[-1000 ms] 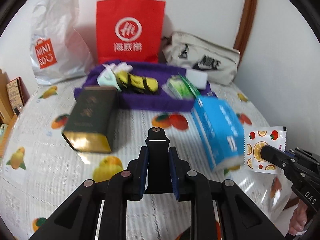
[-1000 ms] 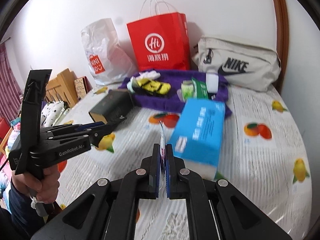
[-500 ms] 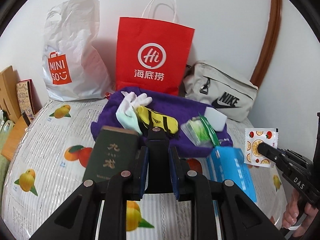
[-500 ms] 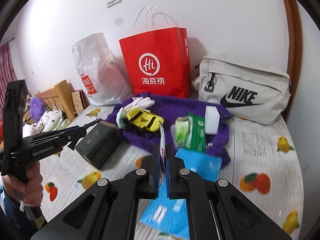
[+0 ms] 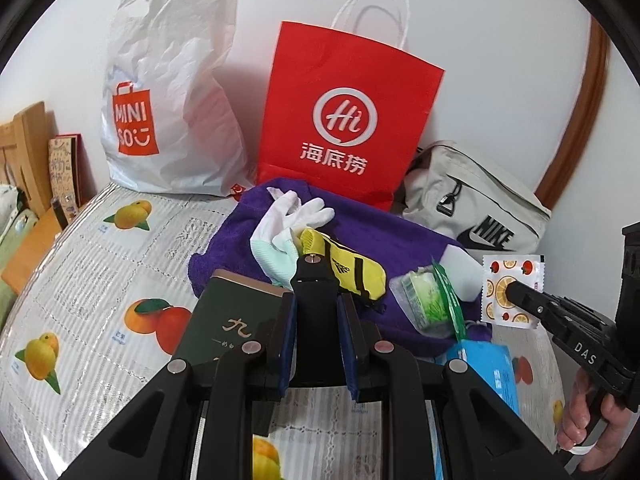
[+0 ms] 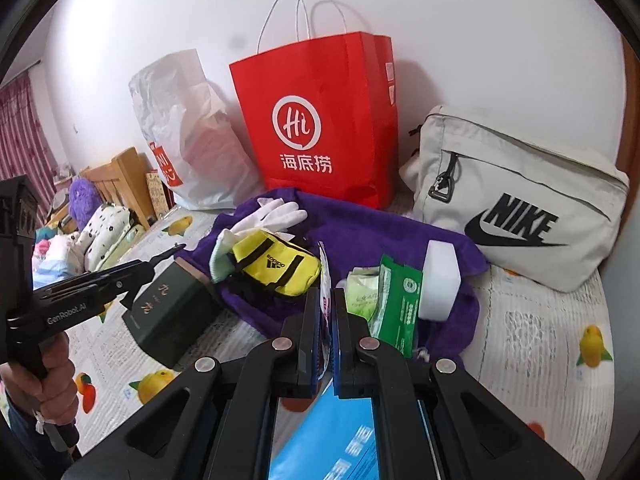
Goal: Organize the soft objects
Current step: 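Carry the strap with the left gripper while the right carries the snack packet to the towel, then lower the snack packet onto the towel and open the right gripper while the left releases the strap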
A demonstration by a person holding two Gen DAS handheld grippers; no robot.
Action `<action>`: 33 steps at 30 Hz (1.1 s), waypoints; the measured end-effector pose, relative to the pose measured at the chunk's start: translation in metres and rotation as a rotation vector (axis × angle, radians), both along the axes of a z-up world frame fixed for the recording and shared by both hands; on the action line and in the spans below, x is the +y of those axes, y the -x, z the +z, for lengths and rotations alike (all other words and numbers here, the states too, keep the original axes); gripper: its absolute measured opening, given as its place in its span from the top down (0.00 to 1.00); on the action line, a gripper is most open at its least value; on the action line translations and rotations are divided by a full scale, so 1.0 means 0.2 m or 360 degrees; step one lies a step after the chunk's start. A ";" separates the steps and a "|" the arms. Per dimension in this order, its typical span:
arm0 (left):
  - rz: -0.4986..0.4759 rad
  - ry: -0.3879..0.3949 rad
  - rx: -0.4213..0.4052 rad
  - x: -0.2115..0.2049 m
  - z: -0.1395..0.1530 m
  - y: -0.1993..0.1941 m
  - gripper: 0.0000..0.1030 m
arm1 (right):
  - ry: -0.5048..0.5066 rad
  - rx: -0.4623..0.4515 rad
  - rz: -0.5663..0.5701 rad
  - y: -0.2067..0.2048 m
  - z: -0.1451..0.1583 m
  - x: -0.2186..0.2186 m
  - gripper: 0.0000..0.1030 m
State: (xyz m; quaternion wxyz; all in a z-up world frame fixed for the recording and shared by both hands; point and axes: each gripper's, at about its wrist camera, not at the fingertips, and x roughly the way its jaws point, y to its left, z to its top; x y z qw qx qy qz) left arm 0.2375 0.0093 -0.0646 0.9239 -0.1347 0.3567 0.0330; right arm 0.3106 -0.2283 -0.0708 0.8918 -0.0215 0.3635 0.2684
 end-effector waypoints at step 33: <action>-0.0085 0.0004 0.0082 -0.10 -0.10 -0.46 0.81 | 0.0057 0.0287 0.0050 -0.48 -0.31 0.13 0.87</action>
